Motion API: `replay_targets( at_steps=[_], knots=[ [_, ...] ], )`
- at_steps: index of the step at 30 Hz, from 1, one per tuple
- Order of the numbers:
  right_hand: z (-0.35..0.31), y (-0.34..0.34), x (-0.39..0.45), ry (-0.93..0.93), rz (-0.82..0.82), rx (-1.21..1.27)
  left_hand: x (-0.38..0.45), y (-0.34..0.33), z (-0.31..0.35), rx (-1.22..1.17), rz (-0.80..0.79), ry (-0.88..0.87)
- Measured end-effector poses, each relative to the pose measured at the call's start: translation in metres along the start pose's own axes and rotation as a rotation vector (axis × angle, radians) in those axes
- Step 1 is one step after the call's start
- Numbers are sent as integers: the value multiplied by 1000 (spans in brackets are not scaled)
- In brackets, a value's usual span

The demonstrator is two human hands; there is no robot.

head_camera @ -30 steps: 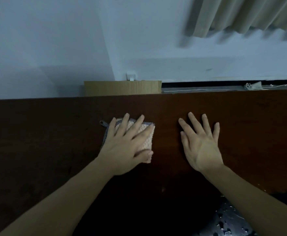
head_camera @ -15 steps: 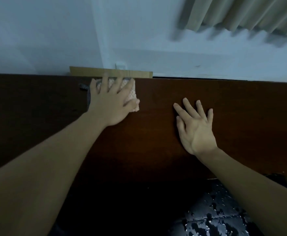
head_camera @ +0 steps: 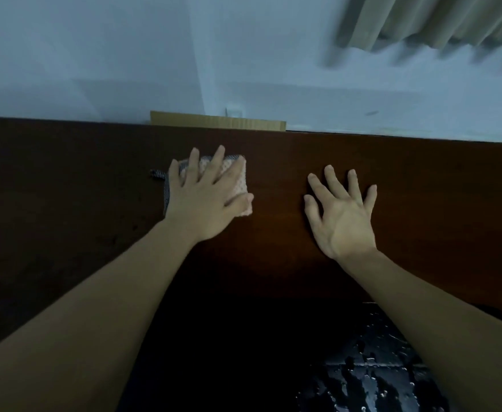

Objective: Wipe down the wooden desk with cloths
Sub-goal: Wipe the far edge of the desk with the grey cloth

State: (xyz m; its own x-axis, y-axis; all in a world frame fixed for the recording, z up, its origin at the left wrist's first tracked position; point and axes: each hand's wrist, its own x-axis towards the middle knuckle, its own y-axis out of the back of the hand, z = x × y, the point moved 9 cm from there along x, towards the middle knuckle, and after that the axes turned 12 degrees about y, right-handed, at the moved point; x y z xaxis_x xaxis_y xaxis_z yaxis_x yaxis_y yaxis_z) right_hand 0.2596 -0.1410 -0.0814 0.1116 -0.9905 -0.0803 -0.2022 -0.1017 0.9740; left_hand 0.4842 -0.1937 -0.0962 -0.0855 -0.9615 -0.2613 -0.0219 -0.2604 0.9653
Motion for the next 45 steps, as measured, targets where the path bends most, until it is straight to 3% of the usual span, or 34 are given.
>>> replay_targets(
  at_steps=[3, 10, 14, 22, 30, 39, 45],
  knots=[
    [-1, -2, 0, 15, -27, 2, -6, 1, 5, -14, 10, 66],
    [-4, -2, 1, 34, -63, -24, -102, -23, 27, -49, -32, -28],
    [-3, -2, 1, 40, -71, -39, -103, -26, 21, -17, -50, -53],
    [-3, -4, 1, 51, -68, -47, -57, -16, 13, -119, 7, 233],
    [-2, -3, 2, 32, -93, -60, -125, -30, 41, -47, -67, -47],
    [0, -5, 1, 27, -47, -61, -42, -13, 49, -90, 27, 126],
    [-5, -3, 2, 17, -55, -71, -97, -20, 62, -68, -42, -98]
  ],
)
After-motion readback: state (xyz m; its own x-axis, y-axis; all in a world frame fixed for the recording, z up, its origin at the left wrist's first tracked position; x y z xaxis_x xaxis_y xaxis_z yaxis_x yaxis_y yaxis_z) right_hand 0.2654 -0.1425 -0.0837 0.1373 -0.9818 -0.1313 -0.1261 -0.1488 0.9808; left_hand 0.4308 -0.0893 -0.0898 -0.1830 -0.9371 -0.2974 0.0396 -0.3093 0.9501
